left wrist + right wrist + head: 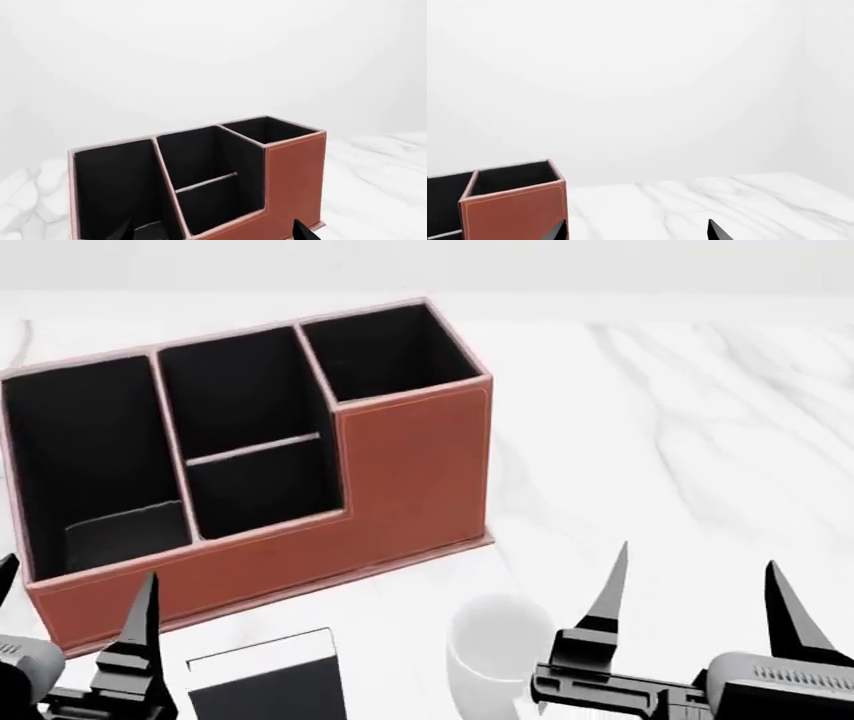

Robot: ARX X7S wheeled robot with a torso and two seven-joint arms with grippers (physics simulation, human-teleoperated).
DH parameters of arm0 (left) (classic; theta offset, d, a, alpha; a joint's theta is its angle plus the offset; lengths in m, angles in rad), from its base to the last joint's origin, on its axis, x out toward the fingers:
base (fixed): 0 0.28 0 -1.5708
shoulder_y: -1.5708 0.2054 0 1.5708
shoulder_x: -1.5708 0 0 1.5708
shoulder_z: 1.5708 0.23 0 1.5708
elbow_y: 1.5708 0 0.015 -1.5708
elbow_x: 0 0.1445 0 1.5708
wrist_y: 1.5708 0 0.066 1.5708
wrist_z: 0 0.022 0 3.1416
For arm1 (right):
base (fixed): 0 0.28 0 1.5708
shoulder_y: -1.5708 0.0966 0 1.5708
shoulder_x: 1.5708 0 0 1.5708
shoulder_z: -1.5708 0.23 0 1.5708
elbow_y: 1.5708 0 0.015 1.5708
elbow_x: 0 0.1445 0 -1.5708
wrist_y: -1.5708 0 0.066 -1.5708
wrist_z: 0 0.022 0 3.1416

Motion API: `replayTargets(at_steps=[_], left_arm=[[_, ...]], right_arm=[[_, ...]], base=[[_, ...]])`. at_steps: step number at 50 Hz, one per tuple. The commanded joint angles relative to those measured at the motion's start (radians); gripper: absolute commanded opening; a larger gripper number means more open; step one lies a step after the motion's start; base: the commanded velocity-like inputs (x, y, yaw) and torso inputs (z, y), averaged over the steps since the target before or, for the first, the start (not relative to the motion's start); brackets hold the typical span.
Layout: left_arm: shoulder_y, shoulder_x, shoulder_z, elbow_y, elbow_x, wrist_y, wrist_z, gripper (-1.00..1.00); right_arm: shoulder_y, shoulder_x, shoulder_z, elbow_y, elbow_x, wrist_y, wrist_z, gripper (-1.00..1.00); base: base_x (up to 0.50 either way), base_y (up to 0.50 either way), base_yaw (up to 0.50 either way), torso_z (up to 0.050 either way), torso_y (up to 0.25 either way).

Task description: Pick up the book and place it in the front compartment of the caddy.

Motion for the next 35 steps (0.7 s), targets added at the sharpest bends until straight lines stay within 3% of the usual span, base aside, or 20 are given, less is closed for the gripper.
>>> replayTargets(at_steps=[1,35], left_arm=[[0.006,-0.002,-0.039,0.072,-0.024,-0.033,0.043,1.00],[0.010,-0.025,-0.022,0.061,-0.029,-0.007,0.028,1.00]], right_arm=[[0.005,0.003,0.044,-0.057,0.013,0.029,-0.015,1.00],[0.011,0.033,0.040,-0.051,0.028,0.016,0.034,1.00]], base=[[0.50,0.00,0.00,0.000,0.000],[0.50,0.00,0.00,0.000,0.001]])
